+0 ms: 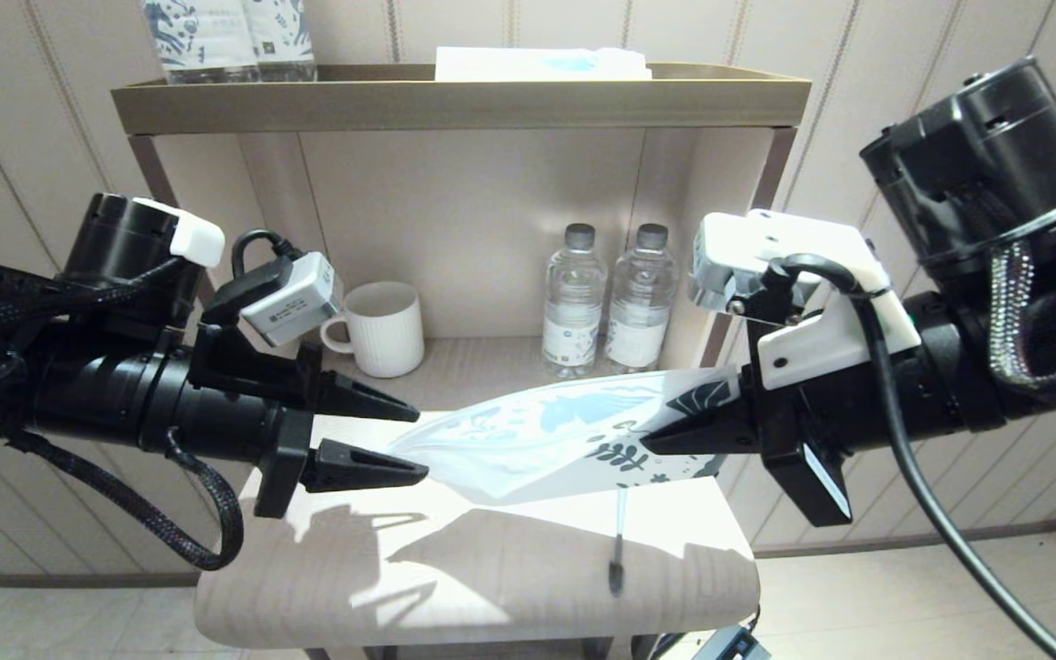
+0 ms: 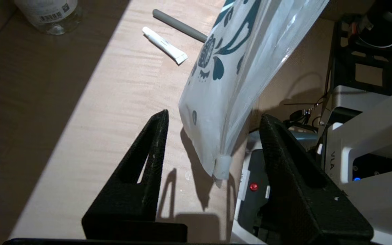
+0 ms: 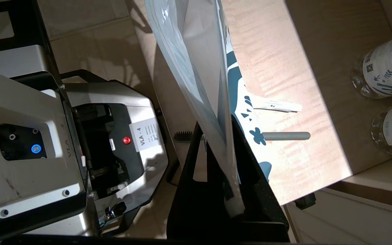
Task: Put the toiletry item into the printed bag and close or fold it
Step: Open the storage bag, then hand it to the other hand
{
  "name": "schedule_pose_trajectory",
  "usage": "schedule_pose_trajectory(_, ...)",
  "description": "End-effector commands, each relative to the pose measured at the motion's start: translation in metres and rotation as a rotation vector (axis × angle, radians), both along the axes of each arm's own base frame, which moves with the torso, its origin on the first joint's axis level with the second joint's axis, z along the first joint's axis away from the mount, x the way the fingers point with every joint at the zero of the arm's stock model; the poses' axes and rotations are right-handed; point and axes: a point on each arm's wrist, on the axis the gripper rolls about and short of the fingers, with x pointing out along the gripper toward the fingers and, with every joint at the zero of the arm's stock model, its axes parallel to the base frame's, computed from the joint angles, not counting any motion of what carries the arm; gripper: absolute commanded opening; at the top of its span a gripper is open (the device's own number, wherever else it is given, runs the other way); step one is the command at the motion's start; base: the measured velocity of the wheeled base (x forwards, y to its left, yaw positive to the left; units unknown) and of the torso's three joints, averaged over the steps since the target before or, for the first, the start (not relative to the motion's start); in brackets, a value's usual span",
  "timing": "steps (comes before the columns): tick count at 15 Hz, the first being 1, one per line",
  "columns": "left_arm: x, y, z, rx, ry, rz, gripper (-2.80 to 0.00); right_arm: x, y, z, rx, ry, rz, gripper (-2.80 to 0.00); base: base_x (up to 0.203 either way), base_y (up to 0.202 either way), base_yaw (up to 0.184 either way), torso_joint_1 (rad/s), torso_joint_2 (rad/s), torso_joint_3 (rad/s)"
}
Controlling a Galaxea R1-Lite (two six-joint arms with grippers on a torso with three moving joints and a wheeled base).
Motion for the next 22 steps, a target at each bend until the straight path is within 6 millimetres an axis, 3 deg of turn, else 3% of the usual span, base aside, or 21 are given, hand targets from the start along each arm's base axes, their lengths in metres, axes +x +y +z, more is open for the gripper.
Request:
schedule_pose_trajectory(1,0.004,0.0,-0.007,-0.014,0.018,-0.019,0.0,-0.001,0.001,-0.001,0.006,0.01,0.019,-2.8,0.0,0.0,0.0,0.0,0.0,0.0)
schedule_pose_trajectory(6,0.008,0.005,-0.024,-0.03,0.074,-0.027,0.0,0.003,0.003,0.002,0.054,-0.014,0.025,-2.8,0.0,0.0,0.0,0.0,0.0,0.0)
schedule_pose_trajectory(19,0.012,0.005,-0.018,-0.063,0.091,-0.011,0.0,0.007,0.008,-0.011,0.156,0.009,0.081,-2.8,0.0,0.0,0.0,0.0,0.0,0.0)
schedule_pose_trajectory(20,0.011,0.006,-0.018,-0.063,0.09,-0.011,-2.8,0.007,0.008,-0.011,0.155,0.01,0.081,-2.8,0.0,0.0,0.0,0.0,0.0,0.0)
schedule_pose_trajectory(22,0.01,0.006,-0.018,-0.068,0.071,-0.013,-2.8,0.008,0.009,-0.012,0.153,0.013,0.082,-2.8,0.0,0.0,0.0,0.0,0.0,0.0)
